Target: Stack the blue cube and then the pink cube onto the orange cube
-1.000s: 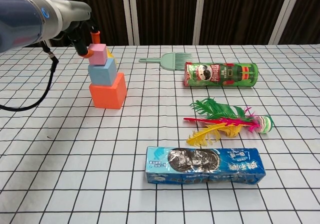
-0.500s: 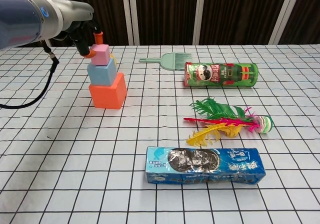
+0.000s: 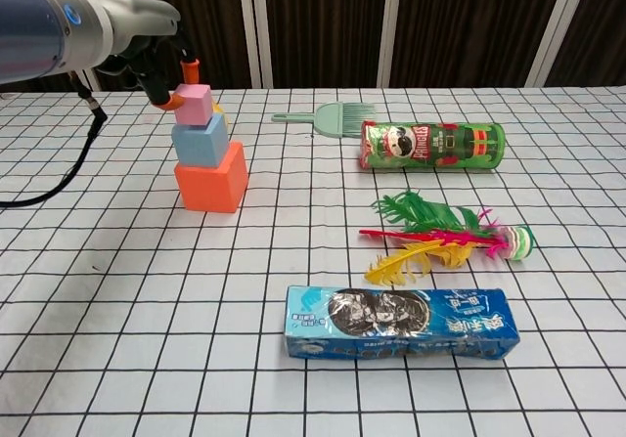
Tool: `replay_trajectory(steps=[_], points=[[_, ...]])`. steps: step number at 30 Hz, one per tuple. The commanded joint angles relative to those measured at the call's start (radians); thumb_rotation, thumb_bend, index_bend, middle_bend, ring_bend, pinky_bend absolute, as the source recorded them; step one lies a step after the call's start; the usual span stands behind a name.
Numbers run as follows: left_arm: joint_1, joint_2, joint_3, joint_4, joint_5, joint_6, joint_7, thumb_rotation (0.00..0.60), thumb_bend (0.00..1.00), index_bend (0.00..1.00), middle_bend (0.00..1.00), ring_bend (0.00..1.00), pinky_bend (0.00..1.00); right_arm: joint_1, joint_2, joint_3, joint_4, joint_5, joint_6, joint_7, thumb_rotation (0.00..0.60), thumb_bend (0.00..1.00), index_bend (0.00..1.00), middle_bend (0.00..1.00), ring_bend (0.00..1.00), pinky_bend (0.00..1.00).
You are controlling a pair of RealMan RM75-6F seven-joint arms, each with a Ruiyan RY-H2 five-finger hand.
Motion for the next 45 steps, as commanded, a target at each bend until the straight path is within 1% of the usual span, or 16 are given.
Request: replay_trajectory(steps=[1, 34, 45], points=[[-0.002, 0.002, 0.003, 0.002, -0.004, -0.001, 0.000, 0.600, 0.47, 0.44, 0.87, 0.75, 0.86, 0.000, 0.000, 0.000, 0.000, 0.000, 0.000, -0.001, 0.600, 0.17, 0.25, 0.20, 0.19, 0.10], [-0.022, -0.006, 0.027, 0.026, -0.014, -0.004, -0.011, 0.600, 0.47, 0.44, 0.87, 0.75, 0.86, 0.001, 0.005, -0.002, -0.004, 0.004, -0.007, 0.004, 0.600, 0.17, 0.25, 0.20, 0.19, 0.10], [-0.026, -0.003, 0.035, 0.023, -0.014, -0.005, -0.004, 0.600, 0.46, 0.40, 0.86, 0.73, 0.86, 0.002, 0.007, -0.002, -0.006, 0.008, -0.012, 0.002, 0.600, 0.17, 0.25, 0.20, 0.19, 0.10]])
